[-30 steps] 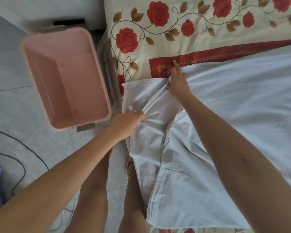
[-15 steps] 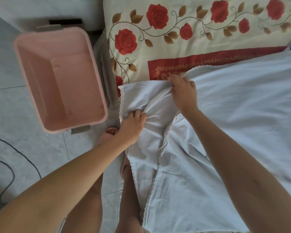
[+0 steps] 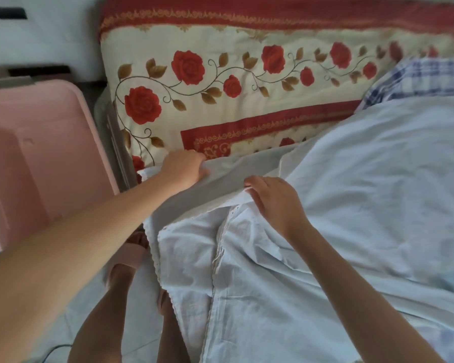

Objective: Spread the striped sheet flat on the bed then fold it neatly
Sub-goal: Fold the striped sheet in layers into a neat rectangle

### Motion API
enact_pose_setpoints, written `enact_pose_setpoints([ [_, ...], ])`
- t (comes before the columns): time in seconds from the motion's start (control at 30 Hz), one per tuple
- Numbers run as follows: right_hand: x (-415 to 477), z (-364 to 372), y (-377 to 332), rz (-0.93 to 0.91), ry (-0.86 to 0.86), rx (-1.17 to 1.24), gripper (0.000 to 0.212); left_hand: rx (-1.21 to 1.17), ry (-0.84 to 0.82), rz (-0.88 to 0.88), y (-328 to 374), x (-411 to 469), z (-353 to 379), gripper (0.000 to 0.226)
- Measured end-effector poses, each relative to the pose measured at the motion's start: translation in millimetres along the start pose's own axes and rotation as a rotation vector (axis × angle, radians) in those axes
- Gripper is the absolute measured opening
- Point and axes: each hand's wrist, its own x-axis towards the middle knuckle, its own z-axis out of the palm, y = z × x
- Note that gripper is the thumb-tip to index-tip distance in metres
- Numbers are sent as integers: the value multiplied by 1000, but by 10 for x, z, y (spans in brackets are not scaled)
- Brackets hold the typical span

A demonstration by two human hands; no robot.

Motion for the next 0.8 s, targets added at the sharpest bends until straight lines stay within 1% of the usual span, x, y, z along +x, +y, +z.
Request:
enact_pose_setpoints([
  [0.03,18,-57,-44,21,11,10,14,-65,37,19,5,-10,3,24],
  [0.1,52,-139,-107,59,49,-4,18,-219,180,12,-32,-47,-63,26],
  [0.17,87,-163,-119,95,49,21,20,-279,271,-26,-137,-50,-167,27],
  [0.33,437,-75,-134,95,-19,106,25,-248,263,-52,-404,72,-200,29],
  [0.43,831,95,-152,66,-54,147,15,-234,244,-61,-499,174,-117,26],
  [0.53,1175,324,-141,15,-109,83,11,-147,191,-59,-531,225,-103,20],
  [0.57,1251,401,-131,15,-152,61,13,-182,194,-61,-536,219,-127,16],
  [0.6,1307,468,-120,20,-190,47,15,-266,235,-60,-556,222,-150,14],
  [0.63,1345,529,-110,26,-212,43,16,-357,299,-49,-572,190,-176,15],
  [0.67,1366,557,-97,33,-216,39,17,-404,359,-23,-568,151,-208,24],
  [0.7,1375,583,-90,45,-214,46,17,-380,355,13,-557,99,-240,35],
  [0.77,1359,603,-68,63,-214,97,17,-222,215,80,-485,-13,-214,53],
  [0.8,1344,597,-57,60,-227,121,16,-144,145,78,-431,-80,-161,53],
])
